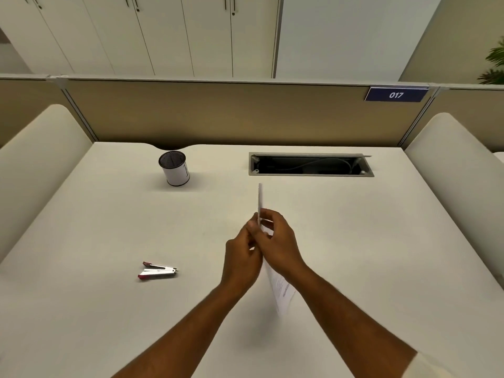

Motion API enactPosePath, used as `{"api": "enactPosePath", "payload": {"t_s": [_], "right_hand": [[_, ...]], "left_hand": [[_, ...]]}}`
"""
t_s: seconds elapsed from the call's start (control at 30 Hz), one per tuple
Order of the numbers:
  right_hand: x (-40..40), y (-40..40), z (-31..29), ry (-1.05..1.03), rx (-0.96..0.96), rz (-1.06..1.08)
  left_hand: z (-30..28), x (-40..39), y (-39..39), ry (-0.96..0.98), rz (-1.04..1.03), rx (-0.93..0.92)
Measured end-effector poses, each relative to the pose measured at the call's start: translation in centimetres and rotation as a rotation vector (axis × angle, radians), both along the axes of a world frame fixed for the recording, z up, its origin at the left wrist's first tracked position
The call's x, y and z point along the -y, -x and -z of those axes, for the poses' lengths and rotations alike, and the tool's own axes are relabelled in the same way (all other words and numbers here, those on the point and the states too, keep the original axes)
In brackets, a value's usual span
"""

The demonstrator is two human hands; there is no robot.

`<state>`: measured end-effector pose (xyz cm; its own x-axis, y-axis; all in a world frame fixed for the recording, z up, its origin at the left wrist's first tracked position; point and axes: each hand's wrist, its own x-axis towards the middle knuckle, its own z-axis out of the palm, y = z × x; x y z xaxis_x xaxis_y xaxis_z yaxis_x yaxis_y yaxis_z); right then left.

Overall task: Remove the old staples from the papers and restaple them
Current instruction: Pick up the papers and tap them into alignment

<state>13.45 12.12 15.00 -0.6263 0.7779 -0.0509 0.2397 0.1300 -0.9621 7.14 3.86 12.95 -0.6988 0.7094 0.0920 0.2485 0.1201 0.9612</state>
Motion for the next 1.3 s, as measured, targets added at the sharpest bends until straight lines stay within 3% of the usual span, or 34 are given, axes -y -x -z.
{"api": "enactPosePath", "payload": {"t_s": [0.17, 0.4, 0.47, 0.53, 0.67, 0.8, 0.93, 1.1, 1.2, 1.3], "right_hand": [[-1.1, -0.6, 0.4, -0.052, 0.015, 0.103], [-3.4, -2.3, -0.2, -0.054, 0.073, -0.006], [-3.6, -2.7, -0.4, -0.038, 0.081, -0.086], [-3.8, -3.0, -0.5, -0.030, 0.089, -0.167], [-4.1, -3.5, -0.8, -0.033, 0.099, -0.210], [-5.3, -5.1, -0.7, 0.002, 0.147, -0.225], [-7.0, -7.5, 0.1, -0.096, 0.267, -0.197], [-8.5, -8.7, 0.3, -0.128, 0.281, -0.131], [-9.0, -8.6, 0.9, -0.170, 0.286, -0.087], [-9.0, -8.4, 2.7, -0.296, 0.420, -0.090]], "left_hand": [[0.2, 0.8, 0.6, 0.051, 0.144, -0.089], [-3.1, 0.9, 5.0, 0.014, -0.269, -0.538], [-4.4, 0.4, 6.4, 0.116, -0.234, -0.585], [-5.4, -0.1, 7.3, 0.238, -0.067, -0.521], [-5.9, -0.3, 8.3, 0.264, 0.115, -0.182], [-5.6, -0.1, 8.5, 0.257, 0.057, -0.043], [-4.9, 0.5, 9.4, 0.263, -0.077, 0.099], [-2.8, 1.0, 10.1, 0.254, -0.156, 0.367], [-1.0, 1.3, 10.0, 0.288, -0.196, 0.357], [1.8, 1.6, 9.4, 0.382, -0.195, 0.257]]}}
